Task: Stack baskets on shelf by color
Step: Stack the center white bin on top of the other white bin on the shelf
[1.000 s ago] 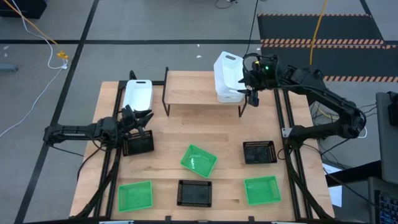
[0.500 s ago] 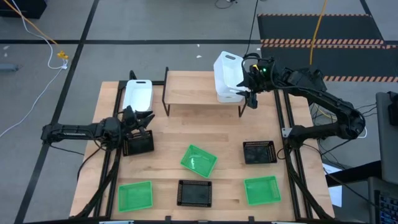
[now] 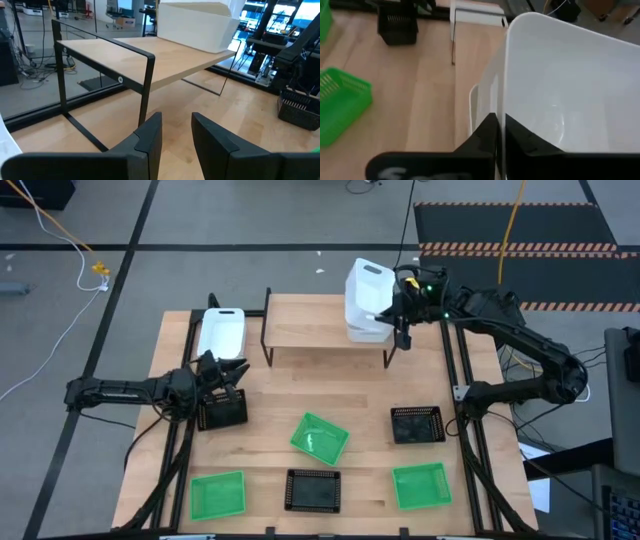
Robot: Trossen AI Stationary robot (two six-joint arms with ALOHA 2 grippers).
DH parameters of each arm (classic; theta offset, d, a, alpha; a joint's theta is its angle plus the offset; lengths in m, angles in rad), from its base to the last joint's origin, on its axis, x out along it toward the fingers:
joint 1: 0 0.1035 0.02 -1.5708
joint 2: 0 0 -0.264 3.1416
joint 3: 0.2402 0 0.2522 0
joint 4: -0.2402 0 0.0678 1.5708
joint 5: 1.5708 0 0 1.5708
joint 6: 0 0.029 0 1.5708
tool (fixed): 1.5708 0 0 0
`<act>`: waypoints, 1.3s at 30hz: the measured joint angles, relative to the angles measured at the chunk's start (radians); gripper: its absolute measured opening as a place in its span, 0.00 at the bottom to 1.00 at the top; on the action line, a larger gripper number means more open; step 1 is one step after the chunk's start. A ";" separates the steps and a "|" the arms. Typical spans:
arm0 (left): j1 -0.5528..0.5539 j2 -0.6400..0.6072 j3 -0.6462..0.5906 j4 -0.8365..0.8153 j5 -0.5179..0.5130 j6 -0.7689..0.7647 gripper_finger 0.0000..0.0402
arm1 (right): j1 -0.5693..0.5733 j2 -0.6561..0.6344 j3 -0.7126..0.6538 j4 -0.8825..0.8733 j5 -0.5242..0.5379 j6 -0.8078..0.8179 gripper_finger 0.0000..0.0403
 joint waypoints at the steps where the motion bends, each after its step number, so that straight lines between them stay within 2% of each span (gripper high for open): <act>1: 0.000 0.000 0.000 0.000 0.000 0.000 0.26 | 0.000 0.000 0.006 0.000 0.001 0.004 0.01; 10: 0.000 0.000 0.000 0.001 -0.001 -0.004 0.26 | 0.001 0.000 0.046 -0.042 0.015 -0.009 0.00; 14: 0.000 0.000 0.000 0.002 -0.002 -0.004 0.26 | 0.029 0.000 0.049 -0.061 0.108 -0.045 0.00; 17: 0.000 0.000 0.000 0.002 -0.002 -0.004 0.26 | 0.059 0.000 0.049 -0.078 0.120 -0.055 0.00; 21: 0.000 0.000 0.000 0.002 -0.002 -0.005 0.26 | 0.115 0.000 0.049 -0.095 0.229 -0.073 0.00; 25: 0.000 0.000 0.000 0.002 -0.002 -0.005 0.26 | 0.139 0.000 0.049 -0.131 0.270 -0.078 0.00; 34: 0.000 0.000 0.000 0.004 -0.002 -0.005 0.26 | 0.152 0.010 0.049 -0.167 0.266 -0.033 0.00; 39: 0.000 0.000 0.000 0.005 -0.002 -0.005 0.26 | 0.151 0.010 0.049 -0.168 0.235 -0.004 0.06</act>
